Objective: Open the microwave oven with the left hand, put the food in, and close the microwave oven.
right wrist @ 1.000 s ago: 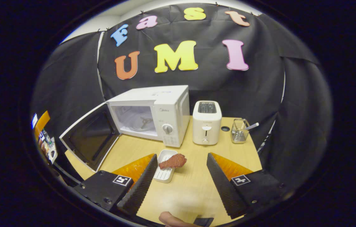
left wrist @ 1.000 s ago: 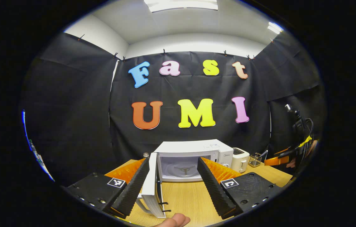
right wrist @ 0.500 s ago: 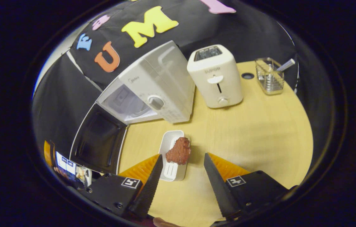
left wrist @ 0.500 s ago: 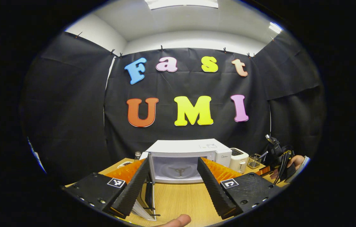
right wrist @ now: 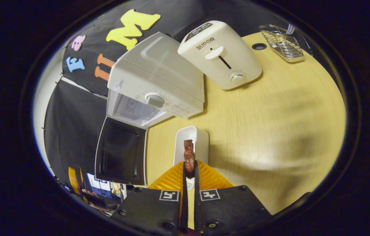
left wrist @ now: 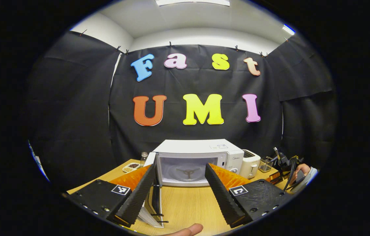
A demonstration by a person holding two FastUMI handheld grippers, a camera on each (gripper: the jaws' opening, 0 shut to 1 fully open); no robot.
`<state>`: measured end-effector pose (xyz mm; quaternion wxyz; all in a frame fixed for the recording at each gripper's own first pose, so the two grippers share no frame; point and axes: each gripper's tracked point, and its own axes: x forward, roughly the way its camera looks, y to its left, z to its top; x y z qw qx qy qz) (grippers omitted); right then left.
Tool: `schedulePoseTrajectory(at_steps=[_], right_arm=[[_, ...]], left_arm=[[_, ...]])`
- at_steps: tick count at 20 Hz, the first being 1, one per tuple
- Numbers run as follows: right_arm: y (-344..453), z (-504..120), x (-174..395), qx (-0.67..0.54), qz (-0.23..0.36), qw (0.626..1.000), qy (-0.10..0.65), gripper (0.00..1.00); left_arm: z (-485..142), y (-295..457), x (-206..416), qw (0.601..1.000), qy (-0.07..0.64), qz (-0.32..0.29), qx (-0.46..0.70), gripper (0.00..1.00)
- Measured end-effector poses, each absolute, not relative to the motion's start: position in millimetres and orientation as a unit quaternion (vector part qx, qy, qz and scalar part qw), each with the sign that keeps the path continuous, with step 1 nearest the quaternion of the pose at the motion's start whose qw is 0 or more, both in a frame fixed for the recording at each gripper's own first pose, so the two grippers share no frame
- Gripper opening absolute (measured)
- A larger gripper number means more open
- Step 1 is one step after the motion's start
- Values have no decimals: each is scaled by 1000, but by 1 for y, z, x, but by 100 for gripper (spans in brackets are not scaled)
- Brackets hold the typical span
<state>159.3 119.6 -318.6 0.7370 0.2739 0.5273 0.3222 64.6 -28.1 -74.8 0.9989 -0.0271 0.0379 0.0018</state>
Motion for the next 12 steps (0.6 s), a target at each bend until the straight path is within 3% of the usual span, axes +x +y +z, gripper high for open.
schedulePoseTrajectory(at_steps=[12], right_arm=[[155,-280,106,270,344,793,425,10]], left_arm=[[-62,-2,40,999,8,-14,-36,94]])
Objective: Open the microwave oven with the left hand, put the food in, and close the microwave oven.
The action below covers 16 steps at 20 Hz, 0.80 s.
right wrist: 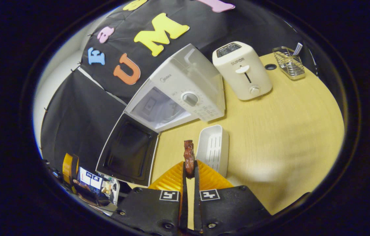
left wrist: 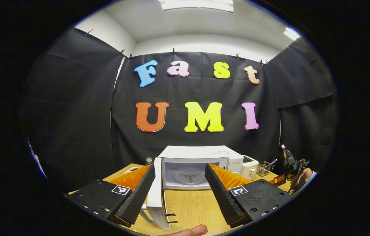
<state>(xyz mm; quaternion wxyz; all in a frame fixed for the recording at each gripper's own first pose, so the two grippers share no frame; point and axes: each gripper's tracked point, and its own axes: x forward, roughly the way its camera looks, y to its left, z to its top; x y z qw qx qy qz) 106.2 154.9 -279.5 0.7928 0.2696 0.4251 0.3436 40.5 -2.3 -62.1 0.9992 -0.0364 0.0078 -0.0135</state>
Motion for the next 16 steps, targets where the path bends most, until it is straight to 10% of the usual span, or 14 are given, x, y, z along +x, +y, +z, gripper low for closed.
schedulePoseTrajectory(at_steps=[16], right_arm=[[331,-230,177,390,211,882,162,10]], left_arm=[[-70,63,20,998,1,-19,-62,94]])
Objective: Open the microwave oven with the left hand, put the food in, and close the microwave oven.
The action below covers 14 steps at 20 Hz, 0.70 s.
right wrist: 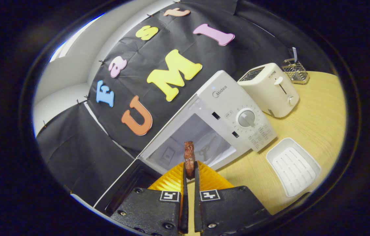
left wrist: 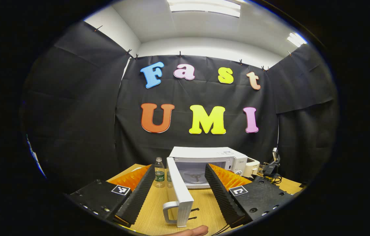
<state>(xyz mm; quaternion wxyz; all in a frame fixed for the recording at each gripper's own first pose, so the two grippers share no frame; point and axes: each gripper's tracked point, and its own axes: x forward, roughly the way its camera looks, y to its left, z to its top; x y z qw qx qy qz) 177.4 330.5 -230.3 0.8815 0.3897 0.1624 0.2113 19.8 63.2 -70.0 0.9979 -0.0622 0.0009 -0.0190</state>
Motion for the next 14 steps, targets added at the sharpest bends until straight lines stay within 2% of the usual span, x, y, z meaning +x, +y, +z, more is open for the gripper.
schedulePoseTrajectory(at_steps=[7,14], right_arm=[[406,-234,251,329,151,928,87,10],[448,-284,314,278,117,943,140,10]], left_arm=[[-72,87,24,999,23,0,-49,94],[-73,74,20,999,20,-23,-34,94]])
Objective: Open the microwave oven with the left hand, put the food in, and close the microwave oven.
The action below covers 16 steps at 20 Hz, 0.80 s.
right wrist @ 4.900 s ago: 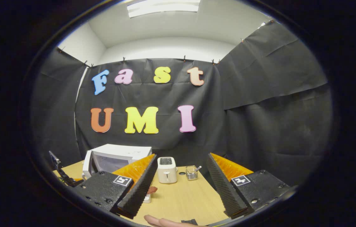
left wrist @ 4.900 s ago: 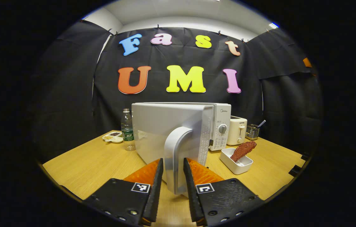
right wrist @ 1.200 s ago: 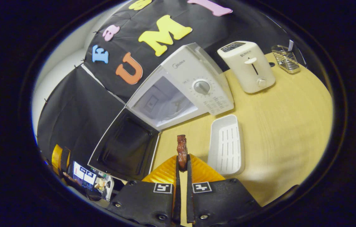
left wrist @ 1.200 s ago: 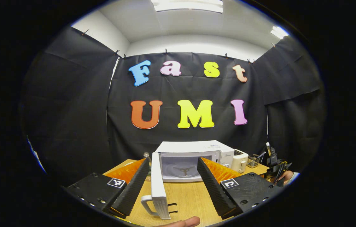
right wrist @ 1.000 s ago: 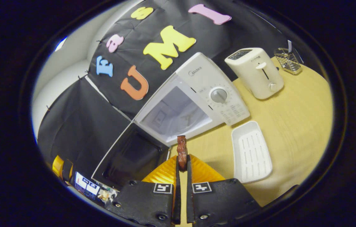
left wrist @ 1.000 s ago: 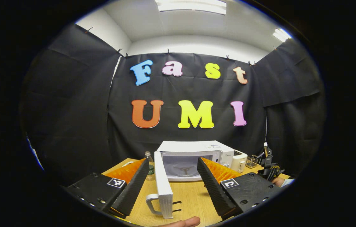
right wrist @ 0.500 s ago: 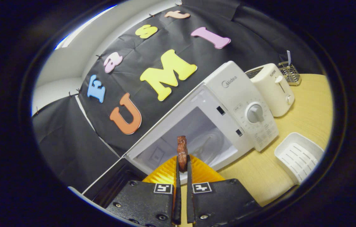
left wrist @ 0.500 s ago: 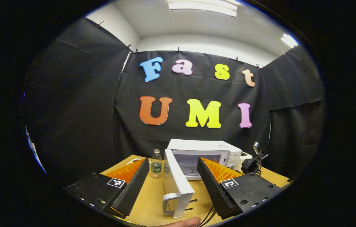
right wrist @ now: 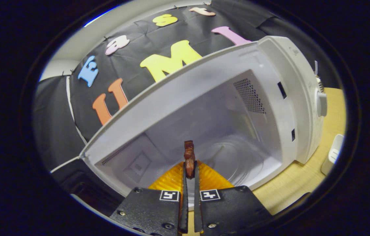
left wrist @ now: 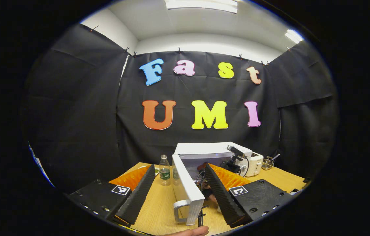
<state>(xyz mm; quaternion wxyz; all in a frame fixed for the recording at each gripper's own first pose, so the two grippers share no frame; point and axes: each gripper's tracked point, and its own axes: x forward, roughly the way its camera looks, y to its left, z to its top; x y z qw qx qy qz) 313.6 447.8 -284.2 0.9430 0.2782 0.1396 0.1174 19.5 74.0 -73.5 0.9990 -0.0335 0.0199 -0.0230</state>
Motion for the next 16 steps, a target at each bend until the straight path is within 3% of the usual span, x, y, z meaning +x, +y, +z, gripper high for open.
schedulePoseTrajectory(at_steps=[7,9,12,13,16], right_arm=[[446,-296,323,254,109,950,146,17],[444,-303,326,217,101,958,159,27],[441,-318,325,163,102,965,177,59],[439,-322,324,164,101,964,184,81],[438,-321,321,189,107,957,191,81]], left_arm=[[-88,78,24,998,34,-20,-45,94],[-90,80,24,998,36,-20,-52,94],[-88,82,23,998,33,-17,-56,94],[-88,83,22,998,31,-15,-56,94],[-90,84,19,998,34,-12,-54,94]])
